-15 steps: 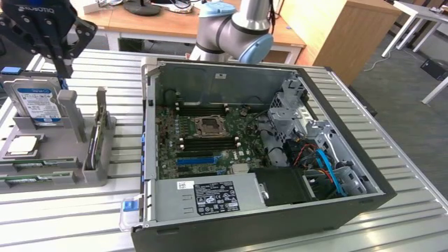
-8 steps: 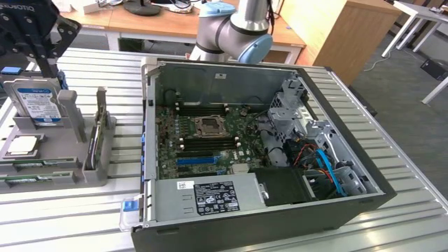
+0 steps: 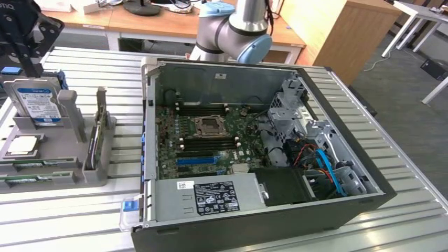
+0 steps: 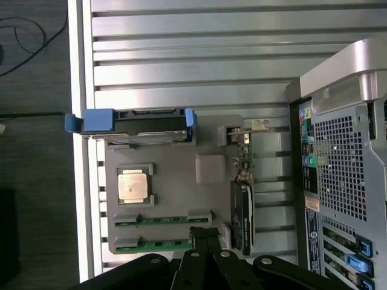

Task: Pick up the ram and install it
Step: 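Reach for the ram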

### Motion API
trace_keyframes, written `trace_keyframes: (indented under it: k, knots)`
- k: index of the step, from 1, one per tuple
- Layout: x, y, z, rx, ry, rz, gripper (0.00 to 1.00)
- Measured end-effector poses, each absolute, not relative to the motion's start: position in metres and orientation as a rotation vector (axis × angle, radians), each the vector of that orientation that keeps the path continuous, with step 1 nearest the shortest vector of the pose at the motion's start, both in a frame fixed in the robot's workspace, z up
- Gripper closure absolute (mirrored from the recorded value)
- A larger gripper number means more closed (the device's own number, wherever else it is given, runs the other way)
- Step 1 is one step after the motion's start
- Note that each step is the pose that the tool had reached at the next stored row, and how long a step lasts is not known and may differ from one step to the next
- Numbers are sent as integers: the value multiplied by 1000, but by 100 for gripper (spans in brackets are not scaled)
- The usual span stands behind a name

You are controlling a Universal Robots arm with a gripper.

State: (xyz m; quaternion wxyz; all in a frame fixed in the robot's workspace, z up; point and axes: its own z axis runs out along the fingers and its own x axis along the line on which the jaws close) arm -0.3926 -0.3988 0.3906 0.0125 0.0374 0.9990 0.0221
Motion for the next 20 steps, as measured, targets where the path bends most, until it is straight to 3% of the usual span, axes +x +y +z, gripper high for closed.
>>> trace_keyframes:
  k: [20]
  knots:
    - [-416,-399,390,117,3114,69,89]
